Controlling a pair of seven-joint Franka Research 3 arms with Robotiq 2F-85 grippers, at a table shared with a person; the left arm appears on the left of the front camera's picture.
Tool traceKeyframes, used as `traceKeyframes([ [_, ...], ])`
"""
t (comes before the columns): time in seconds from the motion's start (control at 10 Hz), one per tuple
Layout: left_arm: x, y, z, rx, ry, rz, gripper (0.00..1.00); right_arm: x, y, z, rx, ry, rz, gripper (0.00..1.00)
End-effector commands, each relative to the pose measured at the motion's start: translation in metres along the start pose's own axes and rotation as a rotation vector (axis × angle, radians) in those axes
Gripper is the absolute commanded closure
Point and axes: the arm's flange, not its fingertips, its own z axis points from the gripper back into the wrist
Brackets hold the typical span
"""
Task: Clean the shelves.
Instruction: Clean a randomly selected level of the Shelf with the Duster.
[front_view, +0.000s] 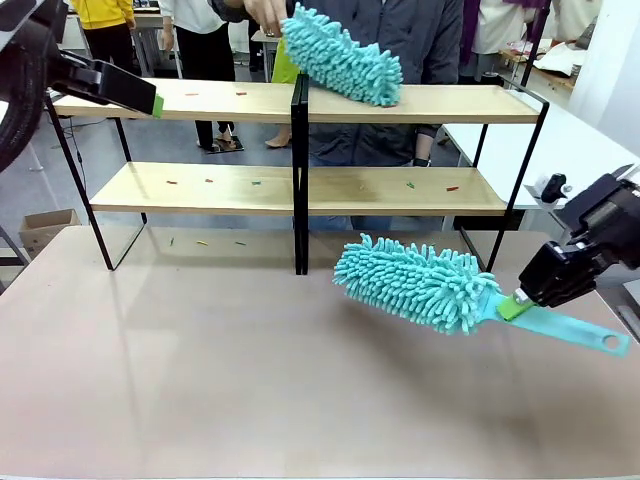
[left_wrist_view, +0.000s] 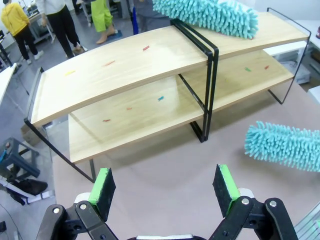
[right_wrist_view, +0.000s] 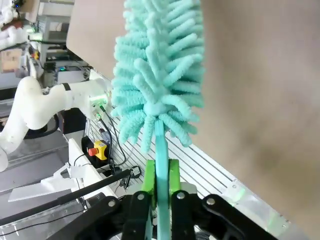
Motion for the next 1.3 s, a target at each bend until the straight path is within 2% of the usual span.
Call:
traceKeyframes([
  [0.0,0.001,0.001,0.002,0.010,0.001,0.000,0.00,-0.018,0.011,0.016,-0.105,-0.022,-0.015,0.88],
  [0.1,0.001,0.001,0.002,0.010,0.001,0.000,0.00,-0.006,0.003,0.002,-0.192,-0.054,0.003,0.88],
  [0.3,0.001,0.001,0.002,0.010,0.001,0.000,0.00,0.018,-0.016,-0.012,-0.153,-0.099,0.039,0.88],
  [0.6,0.001,0.001,0.002,0.010,0.001,0.000,0.00,0.046,-0.031,-0.045,-0.126,-0.020,0.051,0.88],
  [0.9,0.001,0.001,0.002,0.010,0.001,0.000,0.00,0.062,-0.038,-0.073,-0.128,-0.024,0.068,0.88],
  [1.2,0.001,0.001,0.002,0.010,0.001,0.000,0.00,0.091,-0.048,-0.106,-0.147,-0.060,0.147,0.88],
])
